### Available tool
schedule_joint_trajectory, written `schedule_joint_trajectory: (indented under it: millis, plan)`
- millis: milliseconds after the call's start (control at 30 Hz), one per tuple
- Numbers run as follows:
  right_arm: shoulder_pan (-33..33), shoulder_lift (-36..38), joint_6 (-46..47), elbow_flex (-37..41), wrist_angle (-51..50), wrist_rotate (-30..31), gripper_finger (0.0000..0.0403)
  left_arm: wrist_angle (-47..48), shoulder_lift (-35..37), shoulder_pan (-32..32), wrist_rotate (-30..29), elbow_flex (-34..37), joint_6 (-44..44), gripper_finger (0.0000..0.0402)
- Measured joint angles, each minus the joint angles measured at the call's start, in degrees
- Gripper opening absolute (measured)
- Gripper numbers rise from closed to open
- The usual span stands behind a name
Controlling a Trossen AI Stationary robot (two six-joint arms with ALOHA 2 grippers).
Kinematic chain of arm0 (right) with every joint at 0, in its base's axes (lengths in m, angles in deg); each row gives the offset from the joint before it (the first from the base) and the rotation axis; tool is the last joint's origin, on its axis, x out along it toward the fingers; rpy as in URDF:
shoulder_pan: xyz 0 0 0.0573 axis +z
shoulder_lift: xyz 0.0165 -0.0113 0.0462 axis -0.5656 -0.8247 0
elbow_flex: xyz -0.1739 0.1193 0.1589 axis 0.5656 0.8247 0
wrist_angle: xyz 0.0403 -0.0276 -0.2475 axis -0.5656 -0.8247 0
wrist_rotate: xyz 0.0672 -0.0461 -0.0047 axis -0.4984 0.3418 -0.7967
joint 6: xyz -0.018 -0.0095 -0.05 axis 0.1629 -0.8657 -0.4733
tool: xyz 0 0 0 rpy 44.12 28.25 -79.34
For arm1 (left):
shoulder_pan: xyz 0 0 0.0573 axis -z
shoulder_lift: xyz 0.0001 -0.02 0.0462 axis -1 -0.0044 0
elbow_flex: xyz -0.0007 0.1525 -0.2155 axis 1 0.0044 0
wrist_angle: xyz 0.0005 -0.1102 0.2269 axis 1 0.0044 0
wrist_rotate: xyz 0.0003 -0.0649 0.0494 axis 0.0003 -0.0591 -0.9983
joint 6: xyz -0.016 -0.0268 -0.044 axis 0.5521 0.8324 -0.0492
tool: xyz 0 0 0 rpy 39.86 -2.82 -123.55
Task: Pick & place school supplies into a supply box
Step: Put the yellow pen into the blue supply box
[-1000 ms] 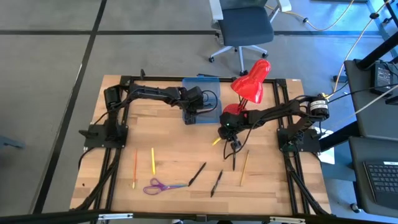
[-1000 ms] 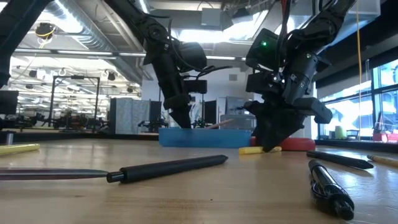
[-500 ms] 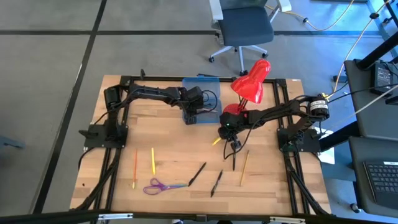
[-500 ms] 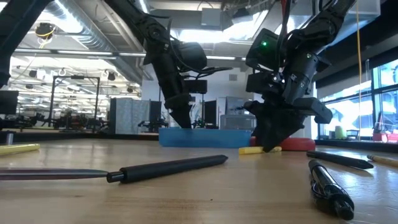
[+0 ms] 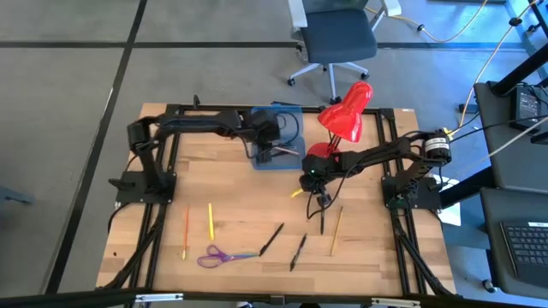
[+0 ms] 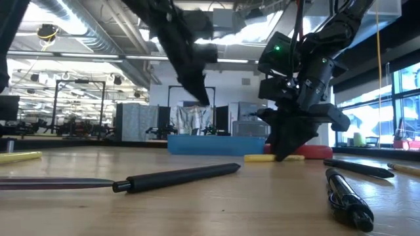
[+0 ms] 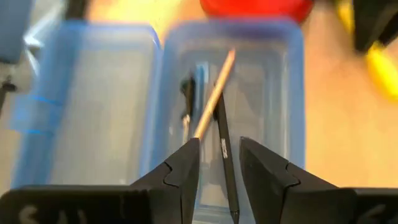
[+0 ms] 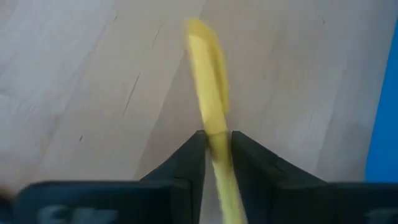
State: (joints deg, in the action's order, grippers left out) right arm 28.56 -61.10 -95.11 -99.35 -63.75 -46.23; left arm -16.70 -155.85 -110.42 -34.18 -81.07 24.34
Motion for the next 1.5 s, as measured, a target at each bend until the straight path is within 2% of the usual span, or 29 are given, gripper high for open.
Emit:
schedule_joint_trajectory:
  millis: [200, 367, 633, 867, 1067, 1233, 1367, 1500]
  plan:
    - [0.0, -0.2, 0.0, 0.0, 0.3, 0.1, 0.0041, 7.3, 6.8, 0.7, 0.0, 0.0, 5.4, 0.0105]
    - [0.0, -0.3, 0.2, -0.3, 0.5, 0.4, 0.0043, 16.7, 10.6, 2.8, -0.1, 0.0, 11.7, 0.0109]
    - [-0.6, -0.8, 1.4, -6.7, -2.6, 1.6, 0.0042, 26.1, 12.6, 8.0, -0.1, 0.0, 21.8, 0.0104]
    - [-3.6, -0.7, 1.4, -13.6, -3.8, 2.0, 0.0043, 26.7, 12.6, 14.3, -0.1, 4.5, 25.4, 0.0104]
    - [-7.2, -0.7, 0.9, -17.3, 2.9, 11.2, 0.0044, 25.3, 12.6, 19.5, -0.1, 9.9, 32.8, 0.0106]
    - [-11.4, -0.6, 3.6, -17.5, 7.4, 11.4, 0.0044, 25.2, 12.6, 22.4, -0.2, 12.1, 37.8, 0.0101]
    - [-13.7, -1.4, 4.8, -16.8, 8.5, 11.1, 0.0045, 25.3, 12.6, 23.8, -0.2, 12.8, 45.5, 0.01]
    - [-14.8, -4.6, 6.8, -16.8, 10.3, 8.2, 0.0045, 25.2, 12.6, 25.3, -0.5, 12.8, 47.7, 0.0099]
